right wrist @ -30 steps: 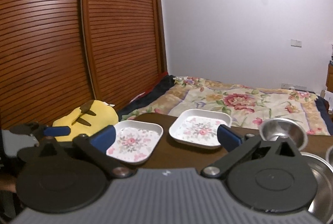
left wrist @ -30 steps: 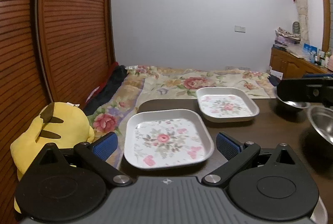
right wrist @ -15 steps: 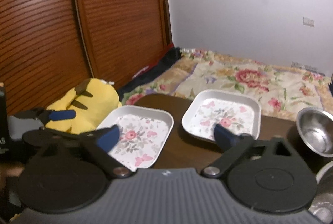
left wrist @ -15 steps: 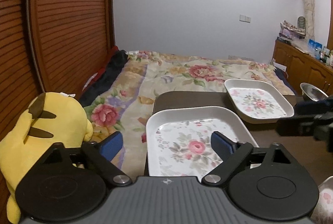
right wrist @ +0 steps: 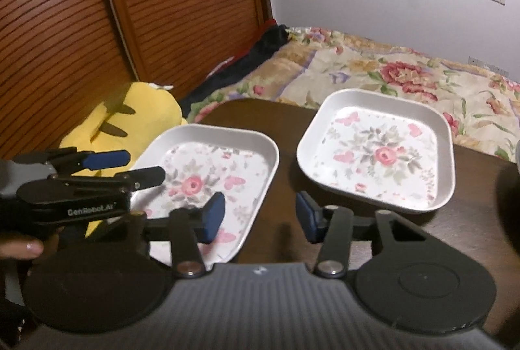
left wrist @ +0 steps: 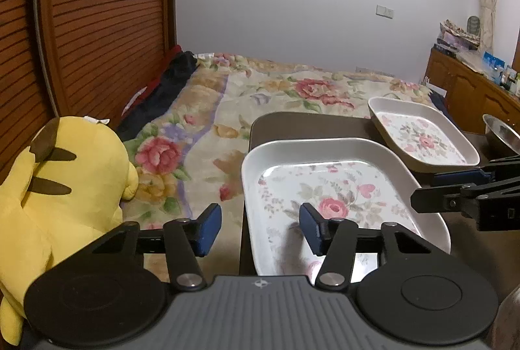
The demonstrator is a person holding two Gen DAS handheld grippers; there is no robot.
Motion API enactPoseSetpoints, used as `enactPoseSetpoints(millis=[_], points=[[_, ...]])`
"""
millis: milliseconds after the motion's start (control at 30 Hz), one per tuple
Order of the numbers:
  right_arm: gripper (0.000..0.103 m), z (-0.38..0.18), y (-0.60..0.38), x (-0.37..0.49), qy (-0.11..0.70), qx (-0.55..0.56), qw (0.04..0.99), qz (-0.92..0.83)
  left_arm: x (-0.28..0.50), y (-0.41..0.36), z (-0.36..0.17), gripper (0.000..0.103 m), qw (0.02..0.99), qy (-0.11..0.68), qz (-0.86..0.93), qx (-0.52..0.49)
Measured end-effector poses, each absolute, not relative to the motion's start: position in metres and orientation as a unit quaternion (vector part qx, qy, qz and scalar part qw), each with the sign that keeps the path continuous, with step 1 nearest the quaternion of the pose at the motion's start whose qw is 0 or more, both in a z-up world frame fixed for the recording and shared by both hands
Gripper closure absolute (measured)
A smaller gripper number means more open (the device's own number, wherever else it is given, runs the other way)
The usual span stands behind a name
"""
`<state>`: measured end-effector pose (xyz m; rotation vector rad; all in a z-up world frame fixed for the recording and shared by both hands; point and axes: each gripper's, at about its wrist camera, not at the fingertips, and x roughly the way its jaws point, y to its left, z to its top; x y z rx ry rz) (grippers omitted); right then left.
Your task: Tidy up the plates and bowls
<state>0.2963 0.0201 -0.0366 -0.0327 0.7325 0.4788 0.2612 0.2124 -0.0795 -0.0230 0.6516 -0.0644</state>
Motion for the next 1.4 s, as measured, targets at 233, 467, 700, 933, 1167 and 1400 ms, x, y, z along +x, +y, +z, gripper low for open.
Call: enactPoseSetpoints(millis=[233, 467, 700, 933, 1167, 1400], points=[[0.066, -0.043, 0.026, 0.299, 0.368, -0.019, 0.898, 0.238, 0.262, 0.214, -0.082, 0.052, 0.946, 0.322, -0.038, -0.016], [0.074, -0.047, 0.028, 0.302, 0.376, -0.021, 0.895, 0.237, 0.263, 0.212, -0.082, 0.065, 0.946, 0.321, -0.045, -0.019], [0.078, -0.050, 0.028, 0.304, 0.382, -0.017, 0.893, 0.239, 0.261, 0.211, -0.081, 0.075, 0.945, 0.322, -0.047, -0.023], [0.090, -0.050, 0.029, 0.302, 0.379, -0.020, 0.893, 0.242, 0.256, 0.209, -0.079, 0.076, 0.945, 0.323, -0.042, -0.023], [0.091, -0.047, 0.025, 0.299, 0.383, -0.015, 0.892, 0.240, 0.249, 0.207, -0.069, 0.076, 0.948, 0.316, -0.040, -0.016], [0.091, -0.037, 0.021, 0.291, 0.375, -0.012, 0.895, 0.241, 0.234, 0.198, -0.055, 0.076, 0.951, 0.305, -0.044, -0.012]])
